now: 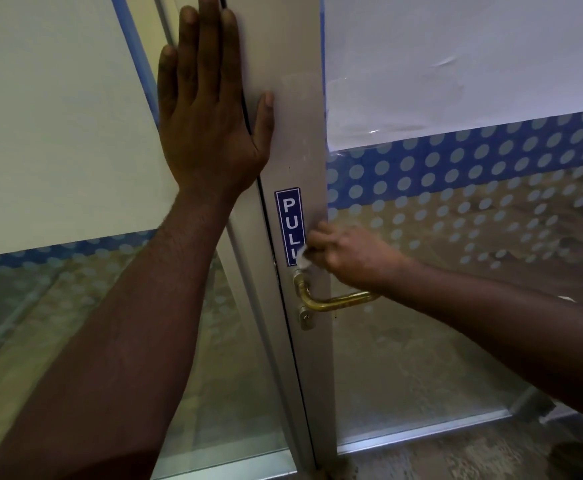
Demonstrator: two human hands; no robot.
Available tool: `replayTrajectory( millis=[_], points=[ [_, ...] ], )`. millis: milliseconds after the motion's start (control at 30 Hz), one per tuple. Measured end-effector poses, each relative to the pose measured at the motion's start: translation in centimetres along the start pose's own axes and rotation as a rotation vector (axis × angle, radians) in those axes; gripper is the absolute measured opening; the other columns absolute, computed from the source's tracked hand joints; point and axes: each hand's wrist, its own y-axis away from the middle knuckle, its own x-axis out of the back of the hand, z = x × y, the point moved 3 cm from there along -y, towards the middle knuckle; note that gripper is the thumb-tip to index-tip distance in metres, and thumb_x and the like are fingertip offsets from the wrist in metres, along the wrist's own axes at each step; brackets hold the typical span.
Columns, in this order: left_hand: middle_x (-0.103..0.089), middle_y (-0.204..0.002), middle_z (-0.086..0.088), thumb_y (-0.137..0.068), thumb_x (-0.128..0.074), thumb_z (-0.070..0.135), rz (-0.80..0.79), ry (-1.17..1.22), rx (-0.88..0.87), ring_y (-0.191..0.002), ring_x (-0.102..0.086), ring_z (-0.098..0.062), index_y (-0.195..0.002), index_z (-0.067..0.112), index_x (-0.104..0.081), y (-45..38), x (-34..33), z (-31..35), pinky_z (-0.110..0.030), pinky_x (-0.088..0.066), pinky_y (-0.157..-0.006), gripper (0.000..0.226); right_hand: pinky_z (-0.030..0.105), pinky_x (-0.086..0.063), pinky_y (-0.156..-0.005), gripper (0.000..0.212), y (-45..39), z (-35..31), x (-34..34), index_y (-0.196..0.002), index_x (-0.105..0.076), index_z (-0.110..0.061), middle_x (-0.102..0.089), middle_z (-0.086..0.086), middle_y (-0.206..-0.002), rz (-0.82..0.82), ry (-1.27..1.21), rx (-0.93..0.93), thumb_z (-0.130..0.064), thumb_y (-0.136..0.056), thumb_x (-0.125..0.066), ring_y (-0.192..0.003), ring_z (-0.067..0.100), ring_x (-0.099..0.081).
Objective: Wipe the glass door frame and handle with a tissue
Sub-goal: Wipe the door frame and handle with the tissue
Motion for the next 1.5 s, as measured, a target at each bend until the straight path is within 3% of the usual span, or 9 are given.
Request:
replayTrajectory(
  millis=[100, 267, 433, 633, 767, 967, 1133, 1333, 1500],
  points=[
    [-0.034, -0.159, -0.020, -0.107, -0.032, 0.053, -0.012, -0.003, 0.002, -0.148, -0.030, -0.035, -0.154, 0.002, -0.033, 0.1, -0.1, 0.1, -0.044, -0.017, -0.123, 0.069, 0.025, -0.045, -0.073, 0.027, -0.3, -0.8, 0.6, -0.124, -0.054, -0.014, -0.053, 0.004, -0.113, -0.016, -0.043, 0.023, -0.026, -0.101, -0.044, -0.088, 0.012, -0.055],
    [-0.035, -0.158, -0.020, -0.107, -0.033, 0.053, 0.009, -0.016, 0.000, -0.147, -0.031, -0.035, -0.153, 0.002, -0.034, 0.1, -0.1, 0.0, -0.043, -0.017, -0.123, 0.069, 0.028, -0.053, -0.062, 0.022, -2.4, 0.6, 4.5, -0.113, -0.066, -0.007, -0.064, 0.014, -0.101, 0.472, 0.022, -0.063, -0.016, -0.095, -0.057, -0.084, 0.023, -0.063],
    [-0.034, -0.158, -0.020, -0.107, -0.036, 0.049, 0.013, 0.006, -0.009, -0.148, -0.030, -0.034, -0.153, 0.001, -0.034, 0.1, 0.1, 0.1, -0.042, -0.017, -0.124, 0.067, 0.037, -0.049, -0.092, 0.051, -0.3, -2.2, -0.7, -0.137, -0.047, -0.016, -0.047, 0.006, -0.131, -0.084, 0.100, 0.207, -0.032, -0.096, -0.021, -0.115, 0.021, -0.050],
    [-0.038, -0.157, -0.020, -0.106, -0.037, 0.051, 0.033, -0.001, -0.005, -0.147, -0.032, -0.034, -0.151, 0.001, -0.037, 0.1, 0.0, 0.1, -0.042, -0.017, -0.123, 0.067, 0.030, -0.052, -0.055, 0.023, -3.3, -0.7, 4.2, -0.113, -0.066, -0.003, -0.062, 0.016, -0.100, 0.394, 0.046, 0.042, -0.011, -0.092, -0.058, -0.079, 0.022, -0.059],
    [-0.036, -0.157, -0.020, -0.106, -0.039, 0.048, 0.026, 0.006, -0.004, -0.147, -0.030, -0.034, -0.152, 0.001, -0.036, 0.0, 0.1, 0.0, -0.041, -0.015, -0.123, 0.066, 0.033, -0.050, -0.086, 0.044, -0.6, -2.0, 0.1, -0.133, -0.051, -0.011, -0.050, 0.007, -0.126, -0.014, 0.068, 0.123, -0.027, -0.097, -0.032, -0.109, 0.019, -0.048],
    [-0.037, -0.157, -0.020, -0.106, -0.037, 0.050, 0.036, -0.008, 0.002, -0.147, -0.032, -0.034, -0.152, 0.001, -0.037, 0.0, 0.0, 0.0, -0.036, -0.009, -0.123, 0.067, 0.031, -0.052, -0.054, 0.016, -3.1, -0.3, 4.0, -0.104, -0.068, -0.003, -0.062, 0.014, -0.095, 0.376, -0.002, 0.029, -0.010, -0.090, -0.064, -0.078, 0.023, -0.058],
    [-0.037, -0.157, -0.020, -0.106, -0.037, 0.050, 0.030, -0.002, -0.004, -0.147, -0.032, -0.034, -0.152, 0.001, -0.036, 0.1, 0.0, 0.1, -0.038, -0.011, -0.123, 0.067, 0.039, -0.051, -0.089, 0.035, -0.4, -2.0, -1.6, -0.132, -0.052, -0.012, -0.051, 0.009, -0.126, -0.064, 0.051, 0.139, -0.020, -0.099, -0.043, -0.112, 0.025, -0.051],
    [-0.039, -0.156, -0.021, -0.106, -0.035, 0.053, 0.052, -0.018, 0.006, -0.145, -0.035, -0.035, -0.150, 0.000, -0.039, 0.1, -0.2, 0.0, -0.033, -0.003, -0.123, 0.069, 0.028, -0.051, -0.058, 0.023, -3.3, -0.3, 2.8, -0.113, -0.065, -0.004, -0.062, 0.014, -0.103, 0.355, 0.053, 0.067, -0.010, -0.091, -0.061, -0.086, 0.023, -0.058],
    [-0.037, -0.157, -0.021, -0.107, -0.036, 0.051, 0.032, -0.005, -0.002, -0.147, -0.032, -0.035, -0.151, 0.001, -0.037, 0.1, -0.1, 0.0, -0.037, -0.010, -0.122, 0.068, 0.042, -0.055, -0.083, 0.034, -0.8, -1.7, -0.3, -0.127, -0.058, -0.005, -0.057, 0.014, -0.124, 0.002, 0.106, 0.216, -0.014, -0.095, -0.054, -0.111, 0.028, -0.054]
  ],
)
